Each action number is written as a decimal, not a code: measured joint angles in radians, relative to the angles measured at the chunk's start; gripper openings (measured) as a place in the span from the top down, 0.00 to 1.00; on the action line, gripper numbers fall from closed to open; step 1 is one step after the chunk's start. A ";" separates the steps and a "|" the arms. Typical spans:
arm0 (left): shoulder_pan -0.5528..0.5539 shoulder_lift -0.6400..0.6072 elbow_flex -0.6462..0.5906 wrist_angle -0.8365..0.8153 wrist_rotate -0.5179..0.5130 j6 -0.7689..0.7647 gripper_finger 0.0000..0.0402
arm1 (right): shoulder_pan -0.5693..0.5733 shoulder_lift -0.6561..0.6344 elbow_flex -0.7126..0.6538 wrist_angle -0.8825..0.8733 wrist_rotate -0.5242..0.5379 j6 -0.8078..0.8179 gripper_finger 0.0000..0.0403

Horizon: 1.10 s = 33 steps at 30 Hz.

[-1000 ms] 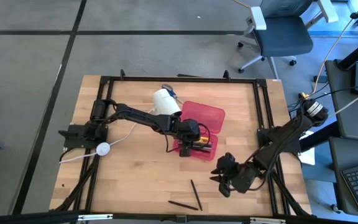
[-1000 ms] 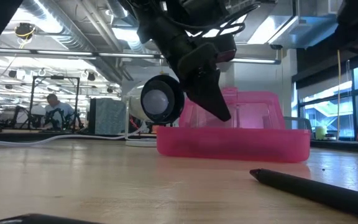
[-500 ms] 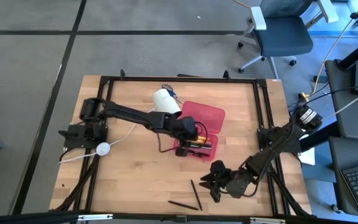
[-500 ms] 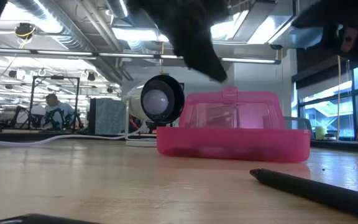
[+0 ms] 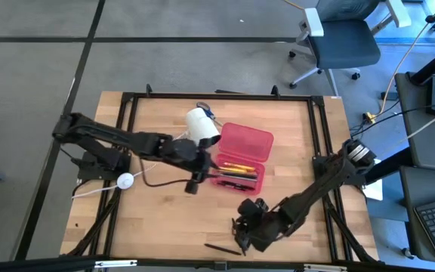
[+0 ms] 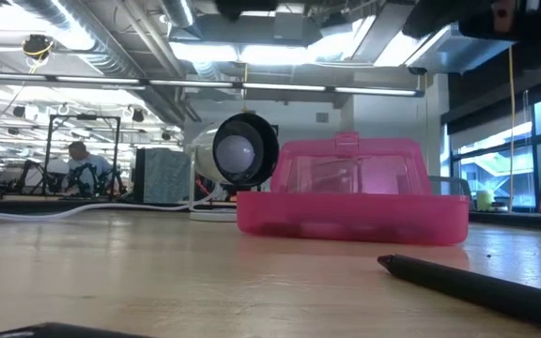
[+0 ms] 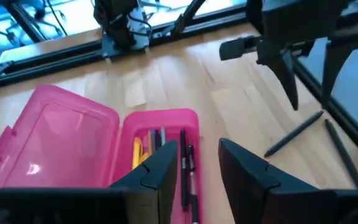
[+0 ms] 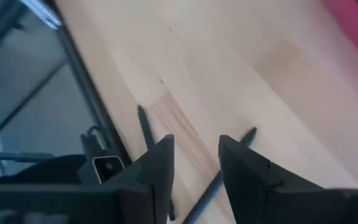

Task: Pick & place school supplies into a supply box
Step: Put the black pen into the pink supply box

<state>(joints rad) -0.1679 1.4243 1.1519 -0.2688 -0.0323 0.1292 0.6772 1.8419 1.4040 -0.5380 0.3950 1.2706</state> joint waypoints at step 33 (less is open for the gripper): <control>-0.093 -0.229 -0.460 0.325 -0.001 -0.090 0.72 | -0.067 0.320 0.223 -0.210 -0.319 0.297 0.68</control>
<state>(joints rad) -0.2604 1.1957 0.6918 0.0566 -0.0338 0.0395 0.6098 2.1620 1.6268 -0.7476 0.0761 1.5677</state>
